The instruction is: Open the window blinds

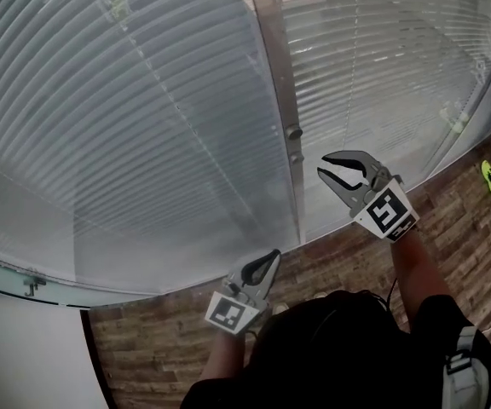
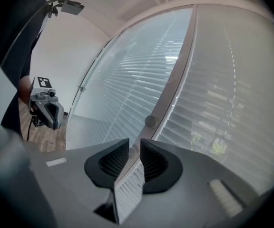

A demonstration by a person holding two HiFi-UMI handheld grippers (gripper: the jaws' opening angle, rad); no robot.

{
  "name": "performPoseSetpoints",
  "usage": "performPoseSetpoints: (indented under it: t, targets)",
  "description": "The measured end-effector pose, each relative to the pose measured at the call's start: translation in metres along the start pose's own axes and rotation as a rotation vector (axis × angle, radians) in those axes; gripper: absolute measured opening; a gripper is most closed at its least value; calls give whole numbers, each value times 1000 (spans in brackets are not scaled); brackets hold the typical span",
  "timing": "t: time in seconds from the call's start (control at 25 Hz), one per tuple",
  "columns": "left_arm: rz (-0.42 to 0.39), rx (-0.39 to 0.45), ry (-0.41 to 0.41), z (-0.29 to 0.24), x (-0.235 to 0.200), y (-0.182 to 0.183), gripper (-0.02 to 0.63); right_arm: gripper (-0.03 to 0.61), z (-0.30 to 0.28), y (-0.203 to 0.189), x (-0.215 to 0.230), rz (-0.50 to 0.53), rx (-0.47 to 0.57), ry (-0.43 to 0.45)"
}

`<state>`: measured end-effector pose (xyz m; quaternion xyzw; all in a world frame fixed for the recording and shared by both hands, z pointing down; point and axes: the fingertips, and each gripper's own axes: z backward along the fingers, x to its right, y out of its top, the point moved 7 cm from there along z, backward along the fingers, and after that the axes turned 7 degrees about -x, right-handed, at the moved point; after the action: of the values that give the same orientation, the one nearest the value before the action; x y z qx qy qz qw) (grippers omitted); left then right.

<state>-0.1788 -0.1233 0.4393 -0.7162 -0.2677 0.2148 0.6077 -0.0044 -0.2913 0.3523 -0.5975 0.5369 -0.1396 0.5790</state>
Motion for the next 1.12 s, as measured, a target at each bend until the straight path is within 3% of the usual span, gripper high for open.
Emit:
performPoseSetpoints:
  t: [0.36, 0.72, 1.12]
  targets:
    - [15, 1, -18, 10, -6, -6, 5, 143, -25, 44, 5, 319, -131, -99]
    - [23, 7, -30, 15, -11, -9, 5, 198, -48, 58, 12, 624, -267, -212]
    - [33, 6, -36, 16, -13, -13, 5, 187, -62, 55, 8, 712, -305, -270]
